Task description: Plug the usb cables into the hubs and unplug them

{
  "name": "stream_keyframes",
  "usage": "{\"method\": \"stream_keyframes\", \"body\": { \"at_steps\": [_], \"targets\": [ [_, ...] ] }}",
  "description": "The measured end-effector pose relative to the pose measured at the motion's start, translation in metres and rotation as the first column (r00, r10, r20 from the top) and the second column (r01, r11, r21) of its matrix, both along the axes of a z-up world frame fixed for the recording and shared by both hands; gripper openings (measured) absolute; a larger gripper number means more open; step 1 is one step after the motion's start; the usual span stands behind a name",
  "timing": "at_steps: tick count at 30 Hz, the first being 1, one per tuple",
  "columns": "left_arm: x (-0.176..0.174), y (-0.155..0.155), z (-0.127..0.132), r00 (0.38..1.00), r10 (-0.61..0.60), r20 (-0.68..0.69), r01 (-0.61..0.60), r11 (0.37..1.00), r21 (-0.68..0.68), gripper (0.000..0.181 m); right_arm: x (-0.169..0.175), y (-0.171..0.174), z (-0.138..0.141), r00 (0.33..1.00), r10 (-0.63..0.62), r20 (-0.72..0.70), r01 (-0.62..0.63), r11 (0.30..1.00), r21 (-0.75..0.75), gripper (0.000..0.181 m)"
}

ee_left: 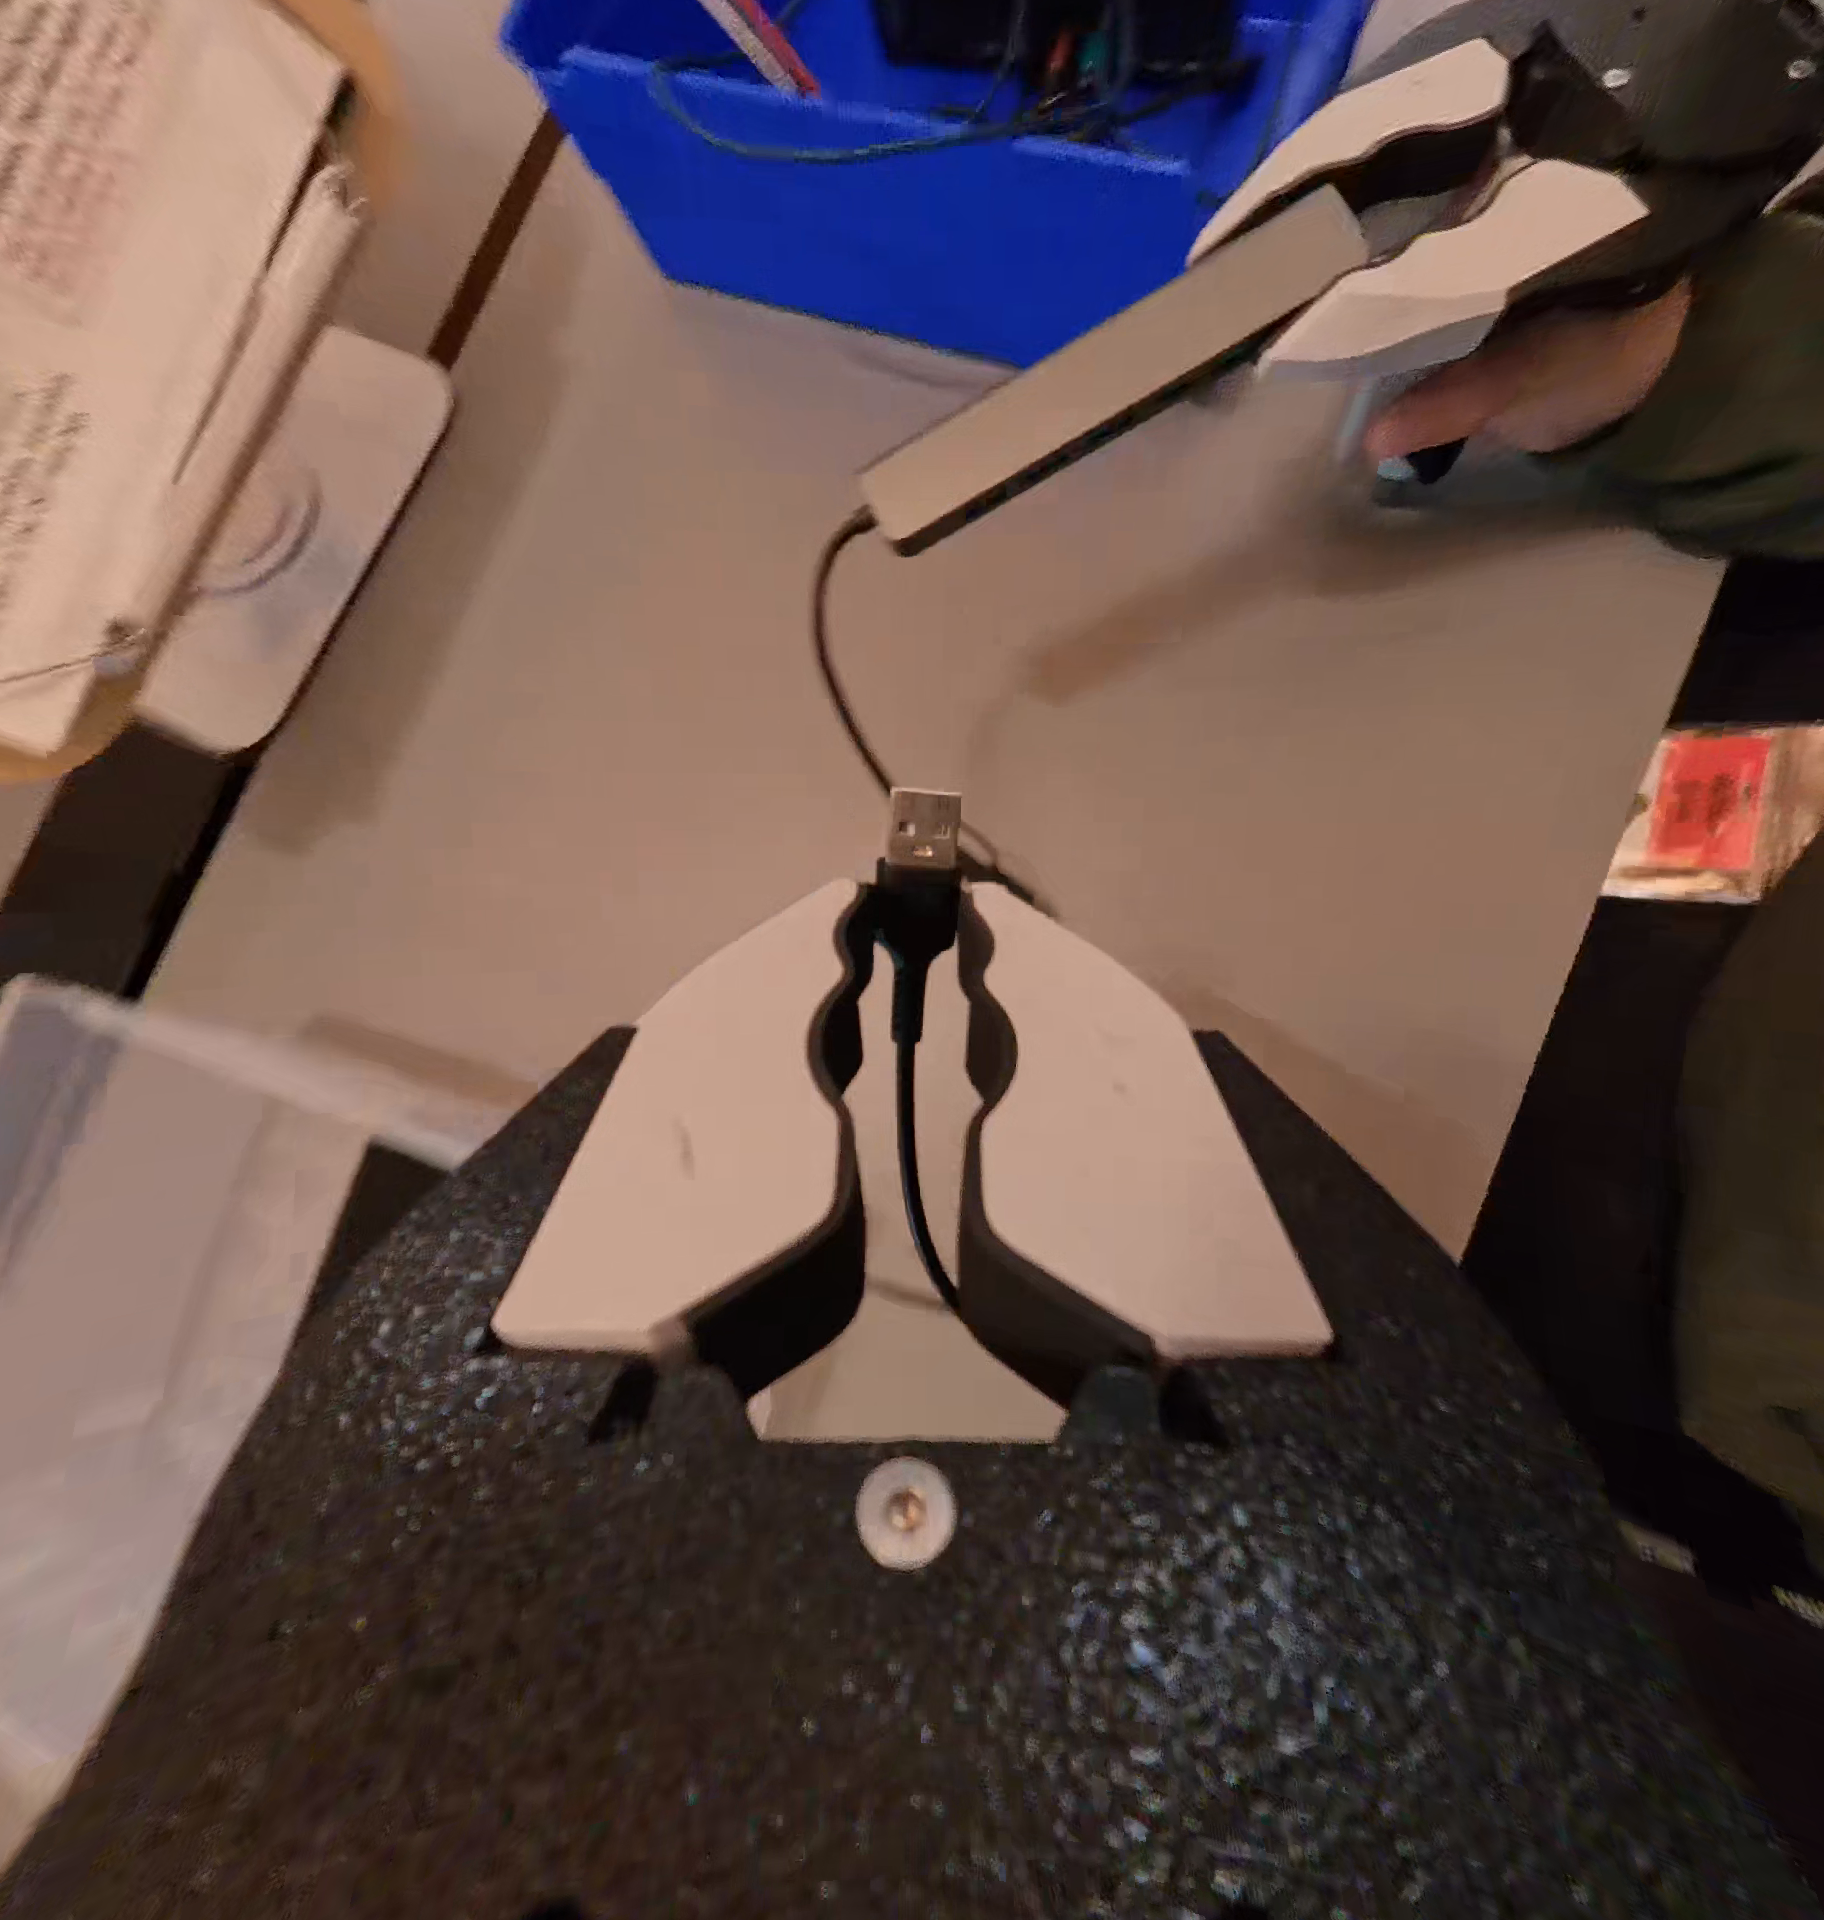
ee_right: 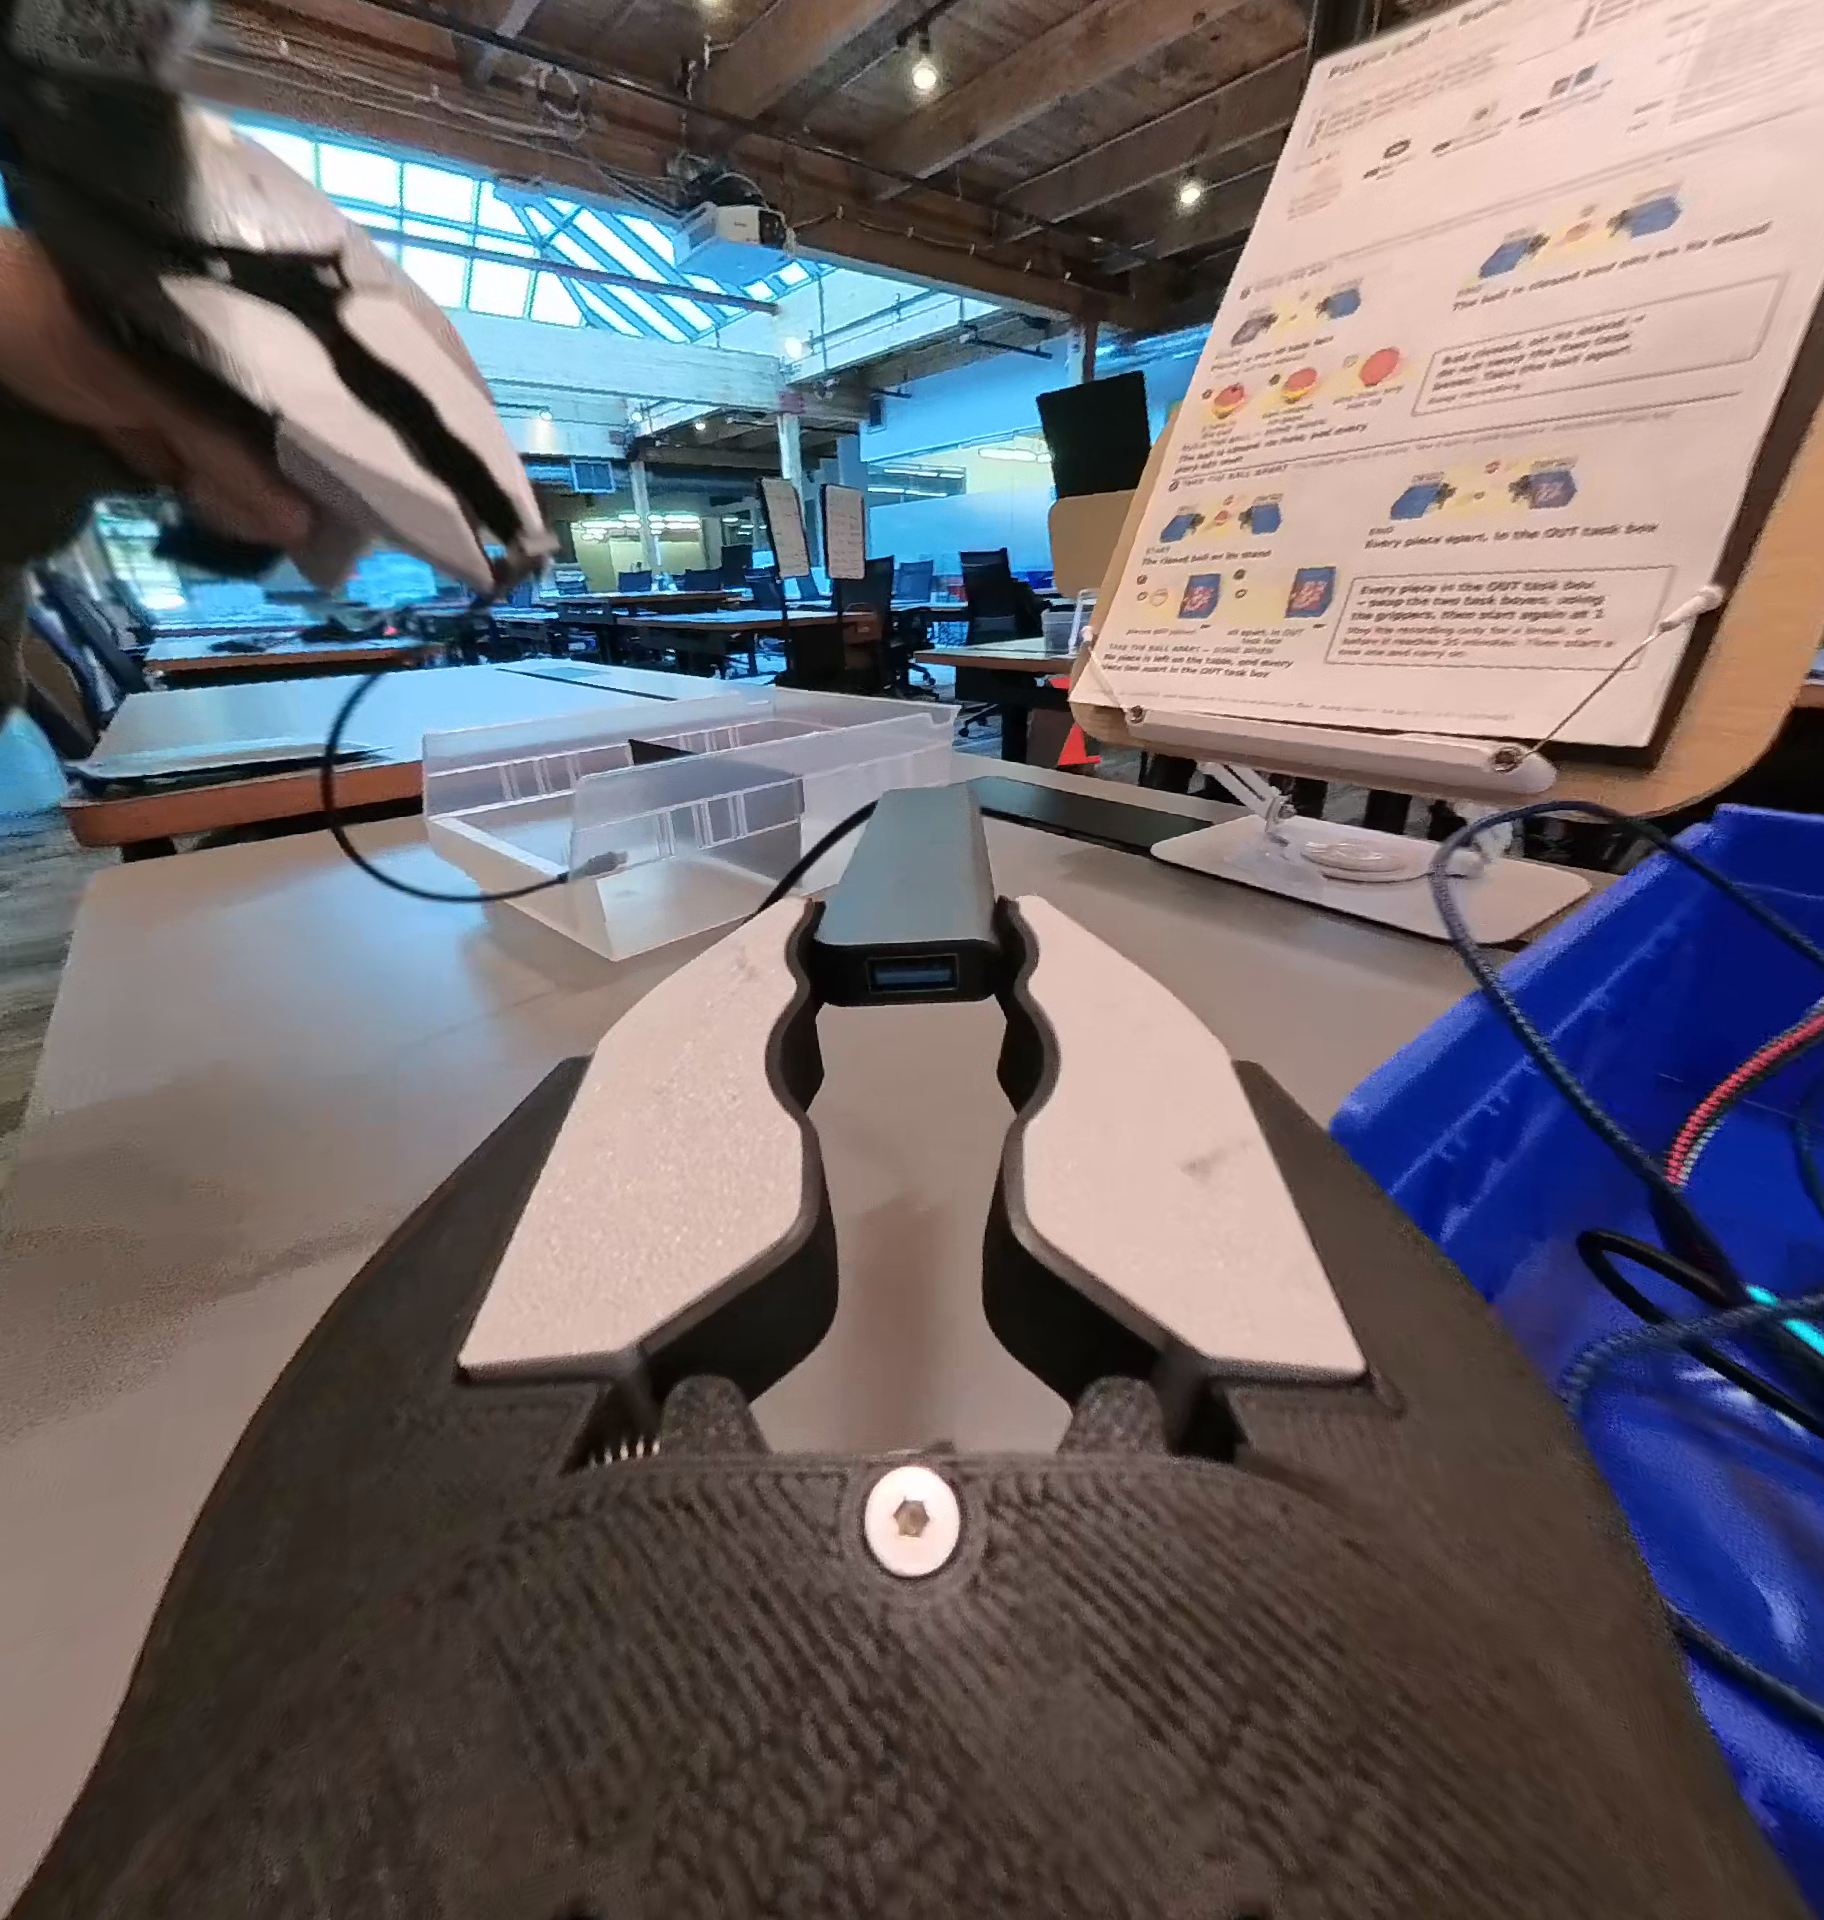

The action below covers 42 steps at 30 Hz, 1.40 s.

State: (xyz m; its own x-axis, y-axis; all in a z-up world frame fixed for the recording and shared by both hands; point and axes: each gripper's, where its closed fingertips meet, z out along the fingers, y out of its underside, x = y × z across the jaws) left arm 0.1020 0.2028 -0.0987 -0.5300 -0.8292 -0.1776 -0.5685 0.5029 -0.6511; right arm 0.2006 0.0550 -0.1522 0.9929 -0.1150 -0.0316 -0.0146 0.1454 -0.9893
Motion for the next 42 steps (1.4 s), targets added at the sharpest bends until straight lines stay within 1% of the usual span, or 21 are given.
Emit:
{"method": "stream_keyframes", "body": {
  "at_steps": [2, 4, 7, 8, 9, 11, 14, 15, 17, 21, 23, 25, 27, 29, 30, 31, 33, 36, 37, 39, 42],
  "targets": [
    [0.012, -0.024, -0.014, 0.998, -0.042, 0.052, 0.044, 0.997, -0.056, 0.014, 0.001, -0.007, 0.002, 1.000, -0.023, 0.014, 0.023, 1.000, 0.002, 0.032],
    [0.018, -0.055, -0.027, 0.985, -0.145, 0.089, 0.153, 0.984, -0.092, 0.014, 0.004, -0.013, 0.002, 0.999, -0.043, 0.028, 0.043, 0.999, -0.004, 0.032],
    [0.024, -0.074, -0.072, 0.984, -0.174, -0.026, 0.174, 0.985, -0.023, 0.014, 0.011, -0.016, -0.005, 0.997, -0.067, 0.034, 0.068, 0.998, -0.019, 0.032],
    [0.023, -0.082, -0.084, 0.981, -0.182, -0.069, 0.180, 0.983, -0.031, 0.014, 0.013, -0.016, -0.007, 0.997, -0.070, 0.026, 0.070, 0.997, -0.017, 0.032],
    [0.021, -0.096, -0.089, 0.974, -0.208, -0.089, 0.202, 0.977, -0.073, 0.014, 0.014, -0.017, -0.008, 0.997, -0.069, 0.020, 0.069, 0.997, -0.016, 0.032],
    [0.018, -0.121, -0.080, 0.963, -0.262, -0.059, 0.254, 0.959, -0.124, 0.014, 0.015, -0.018, -0.007, 0.997, -0.069, 0.016, 0.069, 0.998, -0.008, 0.032],
    [0.021, -0.140, -0.035, 0.963, -0.261, 0.062, 0.267, 0.954, -0.137, 0.014, 0.015, -0.018, -0.006, 0.998, -0.062, 0.008, 0.062, 0.998, -0.002, 0.032],
    [0.024, -0.138, -0.019, 0.964, -0.244, 0.104, 0.255, 0.960, -0.113, 0.014, 0.016, -0.018, -0.006, 0.998, -0.061, 0.005, 0.061, 0.998, 0.000, 0.032],
    [0.030, -0.130, -0.001, 0.960, -0.230, 0.157, 0.245, 0.966, -0.083, 0.014, 0.017, -0.019, -0.005, 0.998, -0.058, -0.003, 0.058, 0.998, 0.006, 0.032],
    [0.032, -0.120, 0.007, 0.965, -0.190, 0.183, 0.231, 0.944, -0.237, 0.014, 0.017, -0.019, -0.005, 0.998, -0.057, -0.006, 0.057, 0.998, 0.013, 0.031],
    [0.021, -0.124, 0.027, 0.951, -0.200, 0.236, 0.280, 0.882, -0.380, 0.014, 0.018, -0.020, -0.004, 0.998, -0.055, -0.012, 0.055, 0.998, 0.017, 0.031],
    [0.014, -0.119, 0.052, 0.937, -0.166, 0.309, 0.310, 0.804, -0.507, 0.014, 0.018, -0.020, -0.004, 0.999, -0.049, -0.023, 0.049, 0.999, 0.022, 0.032],
    [0.006, -0.110, 0.070, 0.930, -0.152, 0.334, 0.343, 0.682, -0.646, 0.014, 0.019, -0.021, -0.003, 0.999, -0.038, -0.037, 0.039, 0.999, 0.031, 0.032],
    [0.004, -0.095, 0.075, 0.931, -0.117, 0.346, 0.351, 0.544, -0.762, 0.014, 0.021, -0.023, -0.002, 0.998, -0.036, -0.055, 0.039, 0.998, 0.043, 0.032],
    [0.002, -0.088, 0.069, 0.931, -0.122, 0.344, 0.358, 0.481, -0.800, 0.014, 0.022, -0.023, -0.002, 0.997, -0.038, -0.060, 0.041, 0.998, 0.047, 0.031],
    [0.004, -0.080, 0.053, 0.943, -0.126, 0.309, 0.332, 0.457, -0.825, 0.014, 0.022, -0.023, -0.002, 0.997, -0.037, -0.061, 0.040, 0.998, 0.048, 0.031],
    [0.019, -0.066, 0.002, 0.981, -0.081, 0.177, 0.192, 0.525, -0.829, 0.014, 0.021, -0.023, -0.002, 0.998, -0.039, -0.053, 0.041, 0.998, 0.042, 0.031],
    [0.023, -0.068, -0.062, 0.988, -0.156, 0.021, 0.114, 0.618, -0.778, 0.014, 0.020, -0.021, -0.003, 0.998, -0.042, -0.040, 0.044, 0.999, 0.033, 0.031],
    [0.025, -0.069, -0.077, 0.984, -0.180, -0.005, 0.115, 0.649, -0.752, 0.014, 0.020, -0.021, -0.003, 0.998, -0.042, -0.039, 0.043, 0.999, 0.030, 0.032],
    [0.030, -0.070, -0.097, 0.975, -0.221, -0.024, 0.137, 0.683, -0.717, 0.014, 0.019, -0.020, -0.004, 0.998, -0.042, -0.035, 0.043, 0.999, 0.024, 0.032],
    [0.035, -0.075, -0.115, 0.960, -0.277, -0.049, 0.166, 0.697, -0.697, 0.014, 0.019, -0.020, -0.004, 0.999, -0.043, -0.031, 0.043, 0.999, 0.020, 0.032]
  ]
}}
